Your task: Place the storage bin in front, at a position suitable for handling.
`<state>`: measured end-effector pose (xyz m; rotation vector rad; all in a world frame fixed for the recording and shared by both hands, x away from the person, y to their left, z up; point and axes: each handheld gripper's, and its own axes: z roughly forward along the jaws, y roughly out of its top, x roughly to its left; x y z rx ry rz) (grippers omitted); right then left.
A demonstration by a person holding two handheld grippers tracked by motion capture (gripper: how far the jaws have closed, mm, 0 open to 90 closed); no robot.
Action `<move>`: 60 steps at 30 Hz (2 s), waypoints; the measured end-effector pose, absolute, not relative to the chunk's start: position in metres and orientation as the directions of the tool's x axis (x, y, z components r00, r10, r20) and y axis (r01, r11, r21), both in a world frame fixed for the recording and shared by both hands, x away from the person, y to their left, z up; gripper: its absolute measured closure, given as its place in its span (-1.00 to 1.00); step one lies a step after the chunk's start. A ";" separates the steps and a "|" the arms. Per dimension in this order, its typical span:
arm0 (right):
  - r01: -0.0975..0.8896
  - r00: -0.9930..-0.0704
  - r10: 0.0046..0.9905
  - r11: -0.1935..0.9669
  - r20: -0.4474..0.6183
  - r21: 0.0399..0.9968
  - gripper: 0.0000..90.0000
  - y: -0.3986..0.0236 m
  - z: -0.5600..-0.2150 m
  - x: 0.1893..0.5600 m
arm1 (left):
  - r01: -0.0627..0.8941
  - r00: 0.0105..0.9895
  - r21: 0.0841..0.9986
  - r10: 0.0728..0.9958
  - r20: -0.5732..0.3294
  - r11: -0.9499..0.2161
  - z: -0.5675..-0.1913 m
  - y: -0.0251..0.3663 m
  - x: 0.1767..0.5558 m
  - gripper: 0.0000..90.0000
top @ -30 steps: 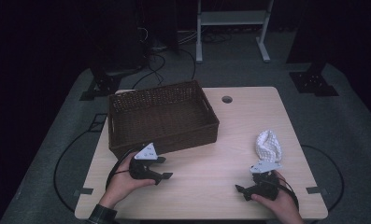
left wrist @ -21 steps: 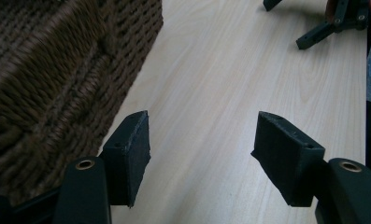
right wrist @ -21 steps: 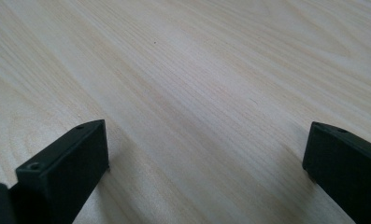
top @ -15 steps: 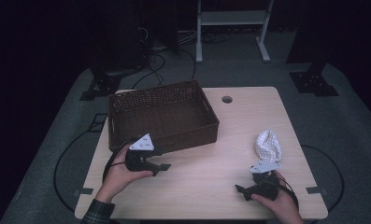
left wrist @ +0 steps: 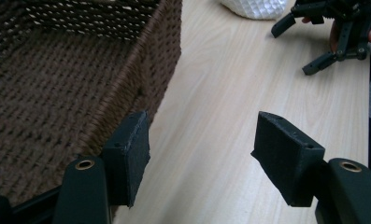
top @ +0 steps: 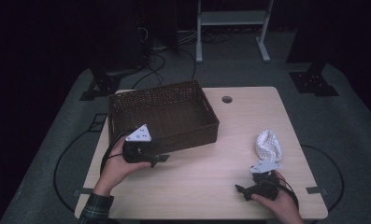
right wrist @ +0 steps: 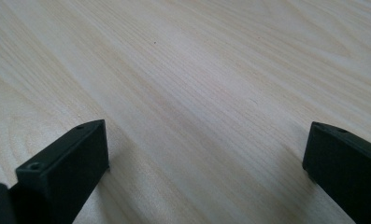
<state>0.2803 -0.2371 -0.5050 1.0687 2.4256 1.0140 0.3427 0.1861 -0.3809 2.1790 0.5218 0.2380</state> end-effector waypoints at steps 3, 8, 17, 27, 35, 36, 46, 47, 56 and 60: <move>0.522 -0.677 0.736 0.473 0.008 0.709 -1.00 -0.237 -0.505 0.280 | 0.284 0.892 0.795 0.452 -0.014 -0.536 -0.377 0.188 0.347 -0.22; 0.523 -0.677 0.736 0.473 0.008 0.709 -1.00 -0.237 -0.505 0.280 | 0.278 0.893 0.798 0.451 -0.009 -0.535 -0.374 0.188 0.351 -0.23; 0.524 -0.676 0.737 0.472 0.009 0.709 -1.00 -0.237 -0.505 0.280 | 0.259 0.889 0.783 0.456 0.035 -0.565 -0.368 0.187 0.362 -0.23; 0.522 -0.677 0.736 0.473 0.007 0.710 -1.00 -0.237 -0.505 0.280 | 0.272 0.886 0.779 0.463 0.027 -0.565 -0.368 0.191 0.371 -0.15; 0.523 -0.677 0.736 0.473 0.008 0.710 -1.00 -0.237 -0.505 0.280 | 0.298 0.868 0.771 0.495 0.026 -0.563 -0.371 0.211 0.375 -0.05; 0.523 -0.677 0.736 0.473 0.008 0.709 -1.00 -0.237 -0.505 0.280 | 0.302 0.867 0.770 0.498 0.024 -0.563 -0.372 0.214 0.376 -0.04; 0.523 -0.676 0.736 0.473 0.008 0.709 -1.00 -0.237 -0.505 0.280 | 0.342 0.850 0.757 0.527 0.005 -0.557 -0.378 0.244 0.375 0.07; 0.523 -0.677 0.736 0.473 0.008 0.709 -1.00 -0.237 -0.505 0.280 | 0.344 0.849 0.756 0.529 0.004 -0.558 -0.378 0.246 0.375 0.07; 0.523 -0.676 0.736 0.472 0.008 0.710 -1.00 -0.237 -0.505 0.280 | 0.364 0.836 0.750 0.548 -0.002 -0.553 -0.378 0.266 0.373 0.12; 0.523 -0.676 0.736 0.472 0.008 0.710 -1.00 -0.237 -0.505 0.280 | 0.375 0.833 0.741 0.553 -0.006 -0.557 -0.382 0.274 0.373 0.16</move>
